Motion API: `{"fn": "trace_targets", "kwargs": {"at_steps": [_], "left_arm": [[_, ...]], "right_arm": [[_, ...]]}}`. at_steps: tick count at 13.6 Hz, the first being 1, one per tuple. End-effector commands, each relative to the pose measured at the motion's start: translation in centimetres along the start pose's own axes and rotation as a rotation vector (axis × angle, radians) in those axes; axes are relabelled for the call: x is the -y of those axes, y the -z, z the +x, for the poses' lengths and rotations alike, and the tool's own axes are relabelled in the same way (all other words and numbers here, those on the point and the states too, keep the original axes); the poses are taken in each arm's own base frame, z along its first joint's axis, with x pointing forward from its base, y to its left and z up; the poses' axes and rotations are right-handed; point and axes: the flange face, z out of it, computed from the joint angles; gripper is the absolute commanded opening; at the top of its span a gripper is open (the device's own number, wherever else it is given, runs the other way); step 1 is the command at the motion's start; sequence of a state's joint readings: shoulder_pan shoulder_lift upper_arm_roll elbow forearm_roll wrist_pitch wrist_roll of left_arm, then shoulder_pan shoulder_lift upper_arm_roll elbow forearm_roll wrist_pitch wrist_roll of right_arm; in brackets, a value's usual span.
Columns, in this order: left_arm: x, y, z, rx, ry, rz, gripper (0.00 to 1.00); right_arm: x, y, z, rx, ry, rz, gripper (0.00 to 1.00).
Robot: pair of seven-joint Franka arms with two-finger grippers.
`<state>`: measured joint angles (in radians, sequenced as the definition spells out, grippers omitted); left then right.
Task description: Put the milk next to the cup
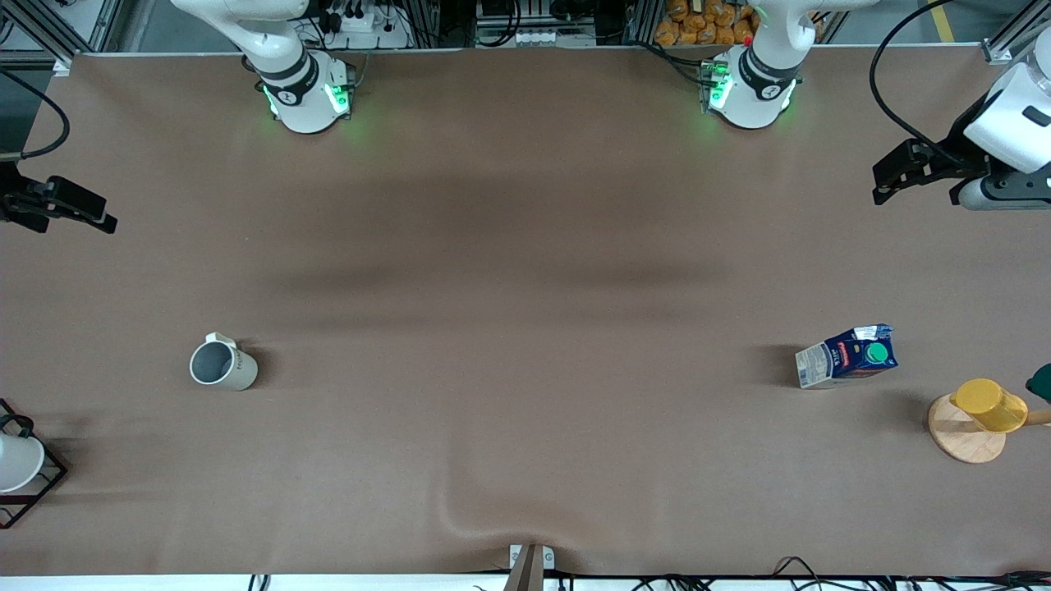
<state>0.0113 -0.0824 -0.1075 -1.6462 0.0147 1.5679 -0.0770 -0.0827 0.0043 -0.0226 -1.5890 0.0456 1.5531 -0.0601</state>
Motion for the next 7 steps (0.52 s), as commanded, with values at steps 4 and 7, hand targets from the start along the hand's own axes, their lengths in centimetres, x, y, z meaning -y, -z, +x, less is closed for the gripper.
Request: {"fn": "trace_targets", "kwargs": {"at_steps": [4, 7], "left_arm": [[-0.05, 0.41, -0.02, -0.004, -0.010, 0.005, 1.00], [0.41, 0.39, 0.07, 0.000, 0.008, -0.046, 1.00]], "right_arm": [[0.18, 0.35, -0.49, -0.004, 0.000, 0.016, 1.00], [0.26, 0.33, -0.50, -0.003, 0.001, 0.016, 1.00]]}}
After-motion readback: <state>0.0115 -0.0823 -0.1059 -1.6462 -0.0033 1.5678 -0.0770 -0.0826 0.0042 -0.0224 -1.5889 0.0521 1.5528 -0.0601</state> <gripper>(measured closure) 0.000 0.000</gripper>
